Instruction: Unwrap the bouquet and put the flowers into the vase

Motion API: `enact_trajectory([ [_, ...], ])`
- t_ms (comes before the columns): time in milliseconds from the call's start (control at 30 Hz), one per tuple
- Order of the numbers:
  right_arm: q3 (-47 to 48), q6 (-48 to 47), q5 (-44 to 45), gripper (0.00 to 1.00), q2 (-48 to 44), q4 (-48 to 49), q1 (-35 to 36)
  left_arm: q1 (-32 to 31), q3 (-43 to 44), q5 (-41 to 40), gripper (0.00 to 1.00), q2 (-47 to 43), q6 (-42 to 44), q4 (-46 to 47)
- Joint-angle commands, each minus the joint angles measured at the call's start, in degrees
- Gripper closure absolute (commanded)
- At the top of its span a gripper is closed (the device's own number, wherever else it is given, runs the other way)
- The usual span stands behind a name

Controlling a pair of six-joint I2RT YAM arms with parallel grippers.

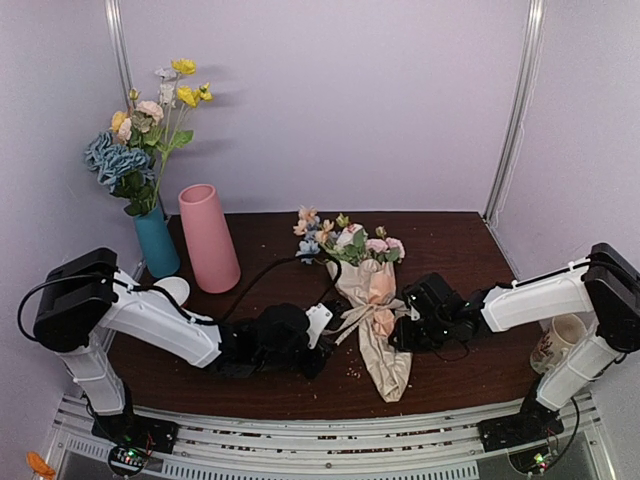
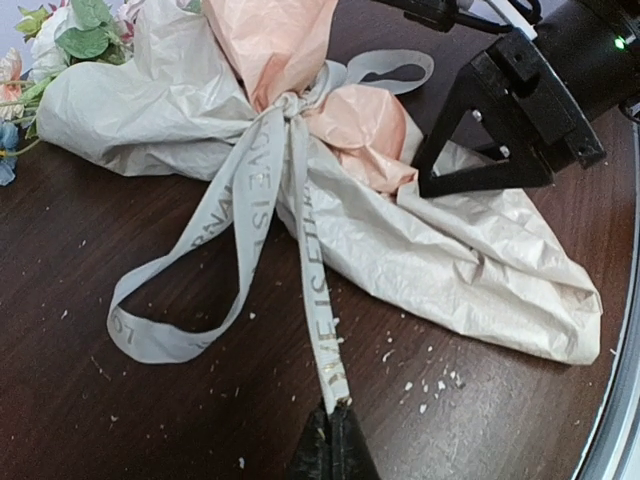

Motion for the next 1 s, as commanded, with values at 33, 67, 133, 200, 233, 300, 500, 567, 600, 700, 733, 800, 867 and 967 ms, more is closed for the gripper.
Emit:
enact_trajectory([
  [33,-0.39,2.29,8.14,0.65,2.36,-6.51,-0.44,-1.74,-4.37,0.66,1.0,-5.37,-3.0,-5.2],
  [67,-0.34,2.44,8.6,0.65,2.41,-6.71,-0.47,-1.94,-5.28,0.68,1.0,-6.31,-3.43,-5.92],
  [133,-0.31,2.77,9.33,0.65,2.45,-6.79,-0.59,-2.28,-7.56,0.89,1.0,-8.33,-4.67,-6.68],
  [200,-0.2,2.94,9.91,0.66,2.53,-6.87,-0.69,-2.71,-9.35,1.47,1.0,-10.12,-5.83,-7.08],
  [233,-0.11,3.03,10.13,0.66,2.58,-6.97,-0.78,-3.01,-10.1,1.64,1.0,-10.84,-6.25,-7.4],
  [300,0.17,2.88,10.27,0.66,2.55,-7.05,-1.01,-3.47,-11.2,2.11,1.0,-11.91,-6.98,-8.28],
  [500,1.08,-4.93,0.36,0.63,-0.37,-2.15,-1.1,-3.69,-12.48,0.18,1.0,-11.64,-8.26,-7.18],
  [567,2.24,-8.15,-3.29,0.55,-2.2,-2.62,-0.94,-3.68,-10.89,-1.84,1.0,-9.85,-8.7,-6.94],
  [600,2.83,-9.97,-4.21,0.5,-3.27,-3.1,-0.89,-3.67,-10.16,-3.22,1.0,-9.02,-8.93,-6.72],
  [700,4.06,-12.58,-4.64,0.32,-6.39,-5.71,-0.78,-3.67,-8.27,-6.08,1.0,-6.97,-9.45,-6.11],
  [733,4.26,-13.12,-4.53,0.26,-7.39,-6.49,-0.7,-3.67,-7.8,-6.53,1.0,-6.53,-9.46,-5.85],
  [800,4.32,-14.02,-4.45,0.0,-8.97,-7.39,-0.36,-3.59,-6.98,-7.04,1.0,-5.56,-9.32,-5.4],
  [867,4.61,-14.86,-4.53,0.0,-9.65,-8.33,0.11,-3.58,-6.36,-7.31,1.0,-5.1,-9.1,-5.18],
  [967,5.13,-16.04,-4.3,0.0,-9.42,-8.67,1.91,-3.5,-6.07,-7.52,1.0,-4.98,-8.84,-4.9],
])
